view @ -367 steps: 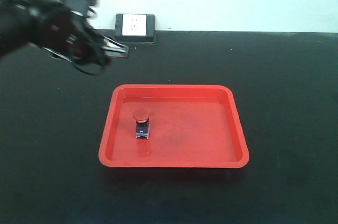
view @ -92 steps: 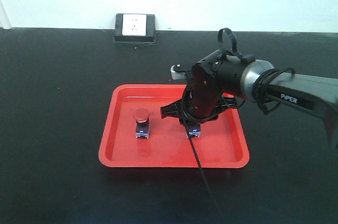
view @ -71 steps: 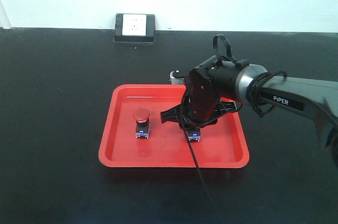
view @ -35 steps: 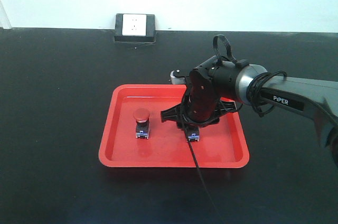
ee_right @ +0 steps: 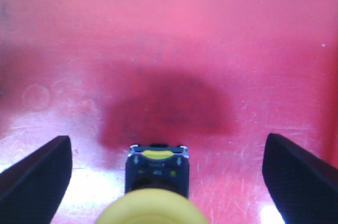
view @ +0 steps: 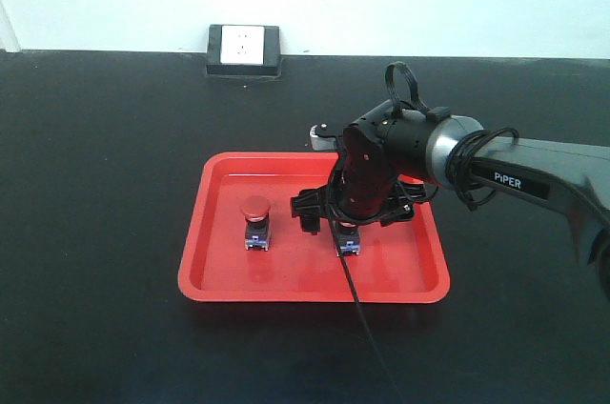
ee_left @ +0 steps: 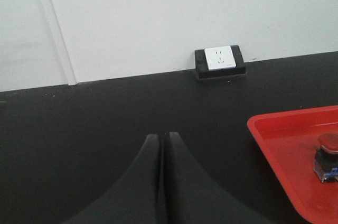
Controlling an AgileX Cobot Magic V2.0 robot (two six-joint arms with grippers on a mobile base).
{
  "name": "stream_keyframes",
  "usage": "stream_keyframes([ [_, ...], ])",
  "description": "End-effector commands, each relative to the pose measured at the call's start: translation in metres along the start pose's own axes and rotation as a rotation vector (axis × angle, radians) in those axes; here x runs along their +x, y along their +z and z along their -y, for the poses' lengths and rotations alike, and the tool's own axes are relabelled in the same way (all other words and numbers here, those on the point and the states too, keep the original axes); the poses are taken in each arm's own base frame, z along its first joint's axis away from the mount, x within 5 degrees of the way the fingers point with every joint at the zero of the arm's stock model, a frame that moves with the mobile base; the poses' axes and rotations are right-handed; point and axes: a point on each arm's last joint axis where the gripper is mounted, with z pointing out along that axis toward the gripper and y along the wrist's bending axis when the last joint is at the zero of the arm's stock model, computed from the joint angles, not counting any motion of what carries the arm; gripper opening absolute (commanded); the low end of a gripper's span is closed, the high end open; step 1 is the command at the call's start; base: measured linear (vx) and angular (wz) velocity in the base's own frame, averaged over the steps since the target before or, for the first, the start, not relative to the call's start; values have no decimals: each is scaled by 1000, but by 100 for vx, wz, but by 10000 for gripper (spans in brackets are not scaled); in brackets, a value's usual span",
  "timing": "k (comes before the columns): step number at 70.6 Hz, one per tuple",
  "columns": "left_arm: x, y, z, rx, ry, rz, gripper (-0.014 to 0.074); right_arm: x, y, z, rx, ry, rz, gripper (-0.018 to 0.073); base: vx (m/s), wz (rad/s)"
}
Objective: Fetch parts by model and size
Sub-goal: 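Open the right gripper, release the yellow-capped button, and retract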
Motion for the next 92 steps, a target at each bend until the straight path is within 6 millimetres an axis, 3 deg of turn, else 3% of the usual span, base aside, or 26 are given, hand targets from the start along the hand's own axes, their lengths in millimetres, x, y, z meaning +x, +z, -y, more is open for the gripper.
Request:
stream_keyframes([
  [1,-11,-1,0,7,7,56,-6,-18,-39,2,-34,-10,133,681,0,0],
  [28,-11,-1,0,7,7,56,-6,-14,-86,8,-94,-11,290,592,0,0],
  [60,-11,-1,0,7,8,56,-6,49,-155,41,-157,-175,628,508,0,0],
  [74,-11,-1,0,7,8,56,-6,87,-185,56,-214,-210,756,351,0,0],
  [92,-11,-1,0,7,8,56,-6,144,-207,80,-231,-235,856,-16,0,0],
])
